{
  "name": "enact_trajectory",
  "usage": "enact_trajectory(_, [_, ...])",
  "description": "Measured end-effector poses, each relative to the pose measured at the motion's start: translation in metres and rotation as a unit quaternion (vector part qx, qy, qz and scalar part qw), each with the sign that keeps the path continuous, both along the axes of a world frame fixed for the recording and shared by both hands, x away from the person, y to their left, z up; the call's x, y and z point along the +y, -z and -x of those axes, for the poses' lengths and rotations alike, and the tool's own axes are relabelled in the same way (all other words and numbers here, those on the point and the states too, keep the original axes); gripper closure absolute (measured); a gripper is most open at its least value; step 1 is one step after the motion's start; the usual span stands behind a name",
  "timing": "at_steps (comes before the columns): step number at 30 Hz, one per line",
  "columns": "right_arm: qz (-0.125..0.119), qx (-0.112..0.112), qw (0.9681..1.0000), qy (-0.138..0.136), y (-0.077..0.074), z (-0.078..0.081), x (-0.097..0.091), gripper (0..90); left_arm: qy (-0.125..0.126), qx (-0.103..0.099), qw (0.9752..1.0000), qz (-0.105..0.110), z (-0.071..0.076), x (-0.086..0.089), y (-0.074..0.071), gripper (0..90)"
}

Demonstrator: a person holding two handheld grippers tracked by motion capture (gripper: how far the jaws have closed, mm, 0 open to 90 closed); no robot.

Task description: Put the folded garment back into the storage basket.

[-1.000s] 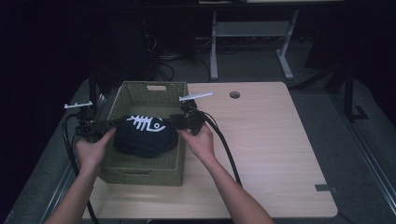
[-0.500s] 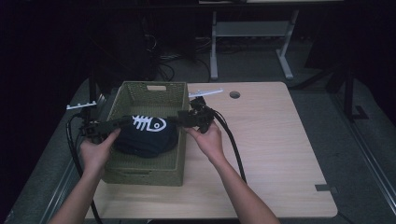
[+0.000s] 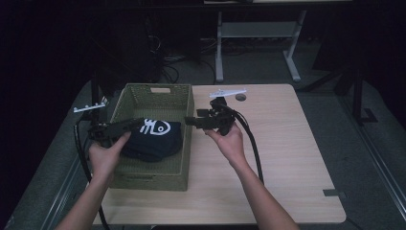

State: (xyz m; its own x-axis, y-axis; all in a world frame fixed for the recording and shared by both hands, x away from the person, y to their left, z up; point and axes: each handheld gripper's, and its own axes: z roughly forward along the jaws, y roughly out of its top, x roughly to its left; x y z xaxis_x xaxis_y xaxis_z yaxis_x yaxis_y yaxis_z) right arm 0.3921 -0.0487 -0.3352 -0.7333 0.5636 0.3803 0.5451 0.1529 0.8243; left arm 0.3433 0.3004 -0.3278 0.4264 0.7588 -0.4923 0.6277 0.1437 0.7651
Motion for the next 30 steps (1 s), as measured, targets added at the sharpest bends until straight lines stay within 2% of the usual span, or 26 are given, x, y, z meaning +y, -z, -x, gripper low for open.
enact_trajectory(6, [-0.001, -0.003, 0.9999, 0.010, -0.001, 0.003, -0.022, 27.7, 0.006, -0.012, 0.9999, 0.009, 0.002, -0.009, -0.002, 28.6])
enact_trajectory(11, [0.003, -0.008, 0.9997, 0.022, 0.002, 0.006, -0.036, 26.1, 0.009, -0.014, 0.9998, 0.003, 0.001, -0.018, -0.004, 28.0])
enact_trajectory(14, [-0.004, -0.006, 0.9995, 0.030, 0.004, 0.007, -0.045, 26.0, 0.015, -0.014, 0.9998, -0.001, 0.001, -0.024, -0.004, 27.7])
enact_trajectory(18, [-0.014, -0.013, 0.9992, 0.036, 0.006, 0.009, -0.056, 25.9, 0.020, -0.016, 0.9997, 0.004, 0.002, -0.032, -0.006, 26.9])
enact_trajectory(20, [-0.011, -0.006, 0.9992, 0.039, 0.006, 0.010, -0.061, 25.0, 0.023, -0.018, 0.9996, 0.001, 0.003, -0.036, -0.007, 26.6])
enact_trajectory(26, [-0.013, -0.010, 0.9989, 0.044, 0.009, 0.014, -0.079, 26.5, 0.036, -0.018, 0.9991, -0.009, 0.003, -0.054, -0.007, 26.1])
enact_trajectory(30, [-0.010, -0.003, 0.9987, 0.050, 0.012, 0.016, -0.092, 26.0, 0.044, -0.020, 0.9988, -0.011, 0.001, -0.064, -0.007, 25.9])
